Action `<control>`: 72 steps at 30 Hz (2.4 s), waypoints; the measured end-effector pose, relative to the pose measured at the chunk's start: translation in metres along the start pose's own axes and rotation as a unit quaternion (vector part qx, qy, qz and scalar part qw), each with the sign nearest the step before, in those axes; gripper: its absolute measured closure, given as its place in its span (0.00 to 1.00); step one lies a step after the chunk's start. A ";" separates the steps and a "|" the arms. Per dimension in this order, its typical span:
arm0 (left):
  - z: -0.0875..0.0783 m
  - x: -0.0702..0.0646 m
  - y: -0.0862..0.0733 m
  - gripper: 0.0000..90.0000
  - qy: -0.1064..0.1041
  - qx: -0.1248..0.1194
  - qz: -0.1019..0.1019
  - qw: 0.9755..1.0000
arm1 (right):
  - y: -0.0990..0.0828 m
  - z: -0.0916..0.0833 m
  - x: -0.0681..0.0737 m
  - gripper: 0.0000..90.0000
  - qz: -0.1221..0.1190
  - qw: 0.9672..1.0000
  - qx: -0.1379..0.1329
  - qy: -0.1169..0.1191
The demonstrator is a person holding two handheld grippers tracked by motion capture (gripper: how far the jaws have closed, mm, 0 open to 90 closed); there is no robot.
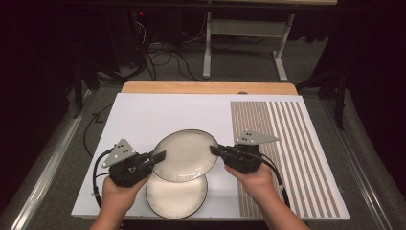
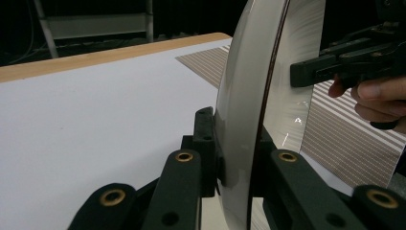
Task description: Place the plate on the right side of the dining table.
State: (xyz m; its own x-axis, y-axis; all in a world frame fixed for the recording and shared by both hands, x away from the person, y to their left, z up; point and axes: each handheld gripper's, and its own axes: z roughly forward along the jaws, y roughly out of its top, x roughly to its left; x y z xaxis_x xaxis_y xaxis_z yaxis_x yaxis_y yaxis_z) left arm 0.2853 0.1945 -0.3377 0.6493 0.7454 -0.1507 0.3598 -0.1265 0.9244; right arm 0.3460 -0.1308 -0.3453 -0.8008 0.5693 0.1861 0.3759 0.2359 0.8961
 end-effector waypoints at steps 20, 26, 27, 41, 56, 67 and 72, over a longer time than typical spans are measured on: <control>0.073 -0.047 0.029 0.88 -0.039 0.028 0.021 0.999 | -0.018 -0.077 -0.040 0.96 0.009 0.998 -0.023 -0.062; 0.093 -0.059 0.036 0.88 -0.047 0.037 0.030 0.998 | -0.026 -0.095 -0.051 0.96 0.015 0.996 -0.028 -0.080; 0.096 -0.061 0.038 0.88 -0.048 0.039 0.033 0.998 | -0.027 -0.098 -0.053 0.96 0.016 0.996 -0.029 -0.083; 0.135 -0.083 0.052 0.88 -0.068 0.055 0.042 0.995 | -0.040 -0.132 -0.074 0.96 0.036 0.992 -0.042 -0.116; 0.171 -0.102 0.057 0.87 -0.080 0.091 0.054 0.991 | -0.060 -0.156 -0.091 0.96 0.051 0.987 -0.048 -0.146; 0.201 -0.116 0.064 0.86 -0.076 0.120 0.062 0.988 | -0.069 -0.174 -0.104 0.96 0.058 0.982 -0.054 -0.174; 0.219 -0.118 0.061 0.86 -0.072 0.141 0.060 0.986 | -0.076 -0.179 -0.113 0.96 0.073 0.979 -0.055 -0.183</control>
State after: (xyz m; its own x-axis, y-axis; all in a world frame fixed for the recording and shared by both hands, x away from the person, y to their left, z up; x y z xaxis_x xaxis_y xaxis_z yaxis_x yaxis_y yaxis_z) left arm 0.3772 -0.0446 -0.3398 0.7795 0.6160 -0.1134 0.4339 -0.4005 0.8071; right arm 0.3243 -0.3544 -0.3623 -0.5138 0.8393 0.1775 0.4063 0.0558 0.9121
